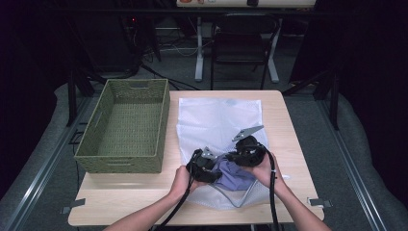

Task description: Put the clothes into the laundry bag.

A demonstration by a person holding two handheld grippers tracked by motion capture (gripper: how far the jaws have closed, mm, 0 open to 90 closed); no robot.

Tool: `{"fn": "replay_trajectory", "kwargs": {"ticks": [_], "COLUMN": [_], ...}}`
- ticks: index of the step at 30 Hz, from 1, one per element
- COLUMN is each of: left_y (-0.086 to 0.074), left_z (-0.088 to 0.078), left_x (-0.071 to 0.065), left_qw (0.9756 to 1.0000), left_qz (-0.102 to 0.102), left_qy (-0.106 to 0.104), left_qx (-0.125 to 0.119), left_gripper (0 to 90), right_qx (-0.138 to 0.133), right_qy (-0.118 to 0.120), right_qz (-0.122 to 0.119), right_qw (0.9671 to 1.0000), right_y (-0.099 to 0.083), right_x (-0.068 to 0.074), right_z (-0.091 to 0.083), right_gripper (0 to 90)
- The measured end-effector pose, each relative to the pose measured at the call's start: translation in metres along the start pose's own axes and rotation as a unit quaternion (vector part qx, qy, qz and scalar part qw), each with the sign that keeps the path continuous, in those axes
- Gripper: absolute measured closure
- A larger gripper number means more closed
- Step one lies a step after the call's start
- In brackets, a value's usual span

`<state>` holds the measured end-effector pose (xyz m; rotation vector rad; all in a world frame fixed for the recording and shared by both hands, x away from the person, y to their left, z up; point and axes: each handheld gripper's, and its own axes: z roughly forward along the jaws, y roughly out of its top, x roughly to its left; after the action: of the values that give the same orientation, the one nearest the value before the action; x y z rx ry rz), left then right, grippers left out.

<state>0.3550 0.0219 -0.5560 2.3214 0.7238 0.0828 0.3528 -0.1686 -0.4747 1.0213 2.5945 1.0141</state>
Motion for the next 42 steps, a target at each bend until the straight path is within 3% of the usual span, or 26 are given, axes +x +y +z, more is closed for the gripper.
{"fn": "replay_trajectory", "kwargs": {"ticks": [4,13,17,20,23,27,29,31,38,42], "left_y": [0.001,0.004,0.005,0.006,0.007,0.004,0.003,0.002,-0.005,-0.004], "left_z": [-0.008,-0.022,-0.021,-0.014,-0.005,0.008,0.011,0.014,0.018,0.019], "left_x": [-0.004,-0.017,-0.024,-0.029,-0.032,-0.033,-0.034,-0.033,-0.031,-0.025], "left_qw": [1.0000,0.9993,0.9991,0.9990,0.9991,0.9990,0.9989,0.9986,0.9987,0.9988], "left_qz": [-0.004,0.015,0.023,0.028,0.034,0.045,0.046,0.050,0.034,0.038], "left_qy": [0.003,-0.003,-0.010,-0.011,-0.004,0.003,0.011,0.019,0.035,0.024], "left_qx": [-0.009,-0.035,-0.035,-0.033,-0.023,-0.004,0.001,0.001,-0.014,-0.018], "left_gripper": [43.2,32.7,29.1,21.6,19.4,25.6,33.1,37.4,57.7,73.0], "right_qx": [0.001,0.001,0.001,0.004,0.005,0.011,0.011,0.011,0.015,0.016], "right_qy": [-0.001,-0.004,-0.007,-0.005,-0.004,-0.003,-0.003,-0.003,-0.002,0.001], "right_qz": [-0.003,-0.002,-0.002,0.001,0.000,0.001,-0.001,0.000,0.000,0.000], "right_qw": [1.0000,1.0000,1.0000,1.0000,1.0000,0.9999,0.9999,0.9999,0.9999,0.9999], "right_y": [0.000,0.000,0.000,-0.001,-0.001,-0.001,-0.002,-0.002,-0.001,-0.001], "right_x": [-0.001,-0.003,-0.002,-0.002,-0.004,-0.003,-0.003,-0.003,-0.002,-0.001], "right_z": [0.001,0.001,0.001,0.000,0.002,0.003,0.004,0.004,0.006,0.005], "right_gripper": [87.1,87.1,87.2,87.1,87.1,87.2,87.2,87.2,87.3,87.4]}}
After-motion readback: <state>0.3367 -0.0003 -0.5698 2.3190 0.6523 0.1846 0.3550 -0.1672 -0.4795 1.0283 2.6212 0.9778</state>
